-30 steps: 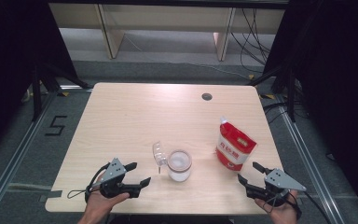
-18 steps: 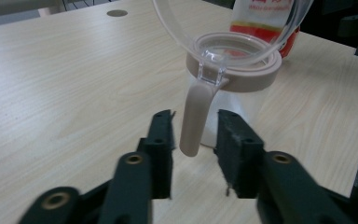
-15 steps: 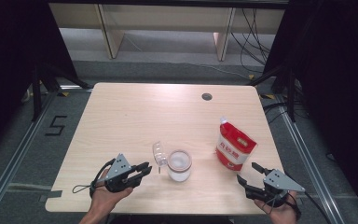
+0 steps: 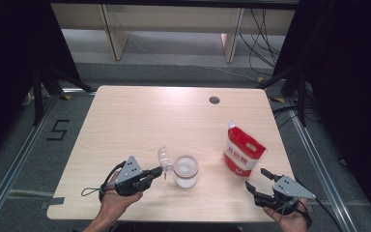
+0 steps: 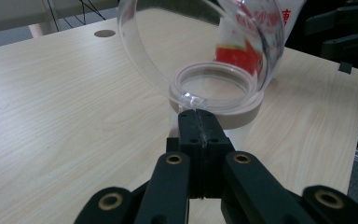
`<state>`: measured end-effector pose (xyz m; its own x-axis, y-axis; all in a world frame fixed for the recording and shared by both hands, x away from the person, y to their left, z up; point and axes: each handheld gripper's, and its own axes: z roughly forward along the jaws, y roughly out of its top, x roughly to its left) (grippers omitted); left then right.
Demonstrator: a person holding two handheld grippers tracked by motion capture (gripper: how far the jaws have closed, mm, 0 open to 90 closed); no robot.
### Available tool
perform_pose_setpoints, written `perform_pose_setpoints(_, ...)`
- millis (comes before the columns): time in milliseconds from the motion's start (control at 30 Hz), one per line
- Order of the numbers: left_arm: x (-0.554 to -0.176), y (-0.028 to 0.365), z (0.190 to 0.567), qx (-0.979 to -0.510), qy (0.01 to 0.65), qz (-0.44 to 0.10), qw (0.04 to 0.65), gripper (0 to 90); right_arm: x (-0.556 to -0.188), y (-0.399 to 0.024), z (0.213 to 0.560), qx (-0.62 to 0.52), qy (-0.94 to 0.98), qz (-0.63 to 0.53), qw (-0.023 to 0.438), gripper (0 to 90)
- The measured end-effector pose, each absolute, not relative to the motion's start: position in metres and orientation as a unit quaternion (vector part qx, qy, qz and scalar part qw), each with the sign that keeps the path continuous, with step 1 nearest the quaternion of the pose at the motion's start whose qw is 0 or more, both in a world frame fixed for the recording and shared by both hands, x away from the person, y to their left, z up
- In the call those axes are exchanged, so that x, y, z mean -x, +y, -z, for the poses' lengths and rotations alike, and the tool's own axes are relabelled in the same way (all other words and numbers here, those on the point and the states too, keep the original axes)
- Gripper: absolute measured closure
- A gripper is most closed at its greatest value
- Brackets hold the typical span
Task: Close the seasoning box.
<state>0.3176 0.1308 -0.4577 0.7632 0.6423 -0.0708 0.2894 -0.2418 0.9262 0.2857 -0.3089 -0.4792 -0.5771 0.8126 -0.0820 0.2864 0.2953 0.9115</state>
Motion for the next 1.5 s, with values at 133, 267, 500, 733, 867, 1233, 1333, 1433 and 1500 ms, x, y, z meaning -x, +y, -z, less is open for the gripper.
perform_pose_setpoints(133, -0.319, 0.128, 0.456, -0.773, 0.292, -0.167, 0.538, 89.4, -0.285, -0.308, 0.479, -0.370, 0.752, -0.469, 0.277, 29.1)
perform_pose_setpoints(267, -0.318, 0.127, 0.455, -0.771, 0.295, -0.170, 0.538, 89.4, -0.287, -0.309, 0.479, -0.353, 0.753, -0.470, 0.295, 29.2)
perform_pose_setpoints(500, -0.319, 0.125, 0.453, -0.771, 0.292, -0.170, 0.540, 89.4, -0.285, -0.308, 0.479, -0.367, 0.754, -0.469, 0.276, 29.3)
perform_pose_setpoints(733, -0.319, 0.121, 0.450, -0.777, 0.280, -0.173, 0.537, 89.3, -0.284, -0.307, 0.479, -0.368, 0.754, -0.469, 0.274, 29.4)
perform_pose_setpoints(867, -0.318, 0.117, 0.450, -0.775, 0.284, -0.167, 0.540, 89.3, -0.285, -0.307, 0.479, -0.366, 0.756, -0.472, 0.270, 29.5)
perform_pose_setpoints(1233, -0.318, 0.117, 0.449, -0.774, 0.288, -0.154, 0.542, 83.1, -0.286, -0.307, 0.479, -0.358, 0.757, -0.468, 0.281, 29.5)
perform_pose_setpoints(1333, -0.319, 0.119, 0.447, -0.772, 0.292, -0.144, 0.546, 73.6, -0.285, -0.307, 0.479, -0.359, 0.757, -0.468, 0.281, 29.5)
perform_pose_setpoints(1433, -0.320, 0.121, 0.445, -0.770, 0.297, -0.136, 0.549, 60.3, -0.286, -0.307, 0.479, -0.356, 0.760, -0.469, 0.276, 29.4)
perform_pose_setpoints(1500, -0.319, 0.122, 0.445, -0.766, 0.305, -0.135, 0.550, 52.7, -0.286, -0.307, 0.479, -0.355, 0.757, -0.475, 0.274, 29.0)
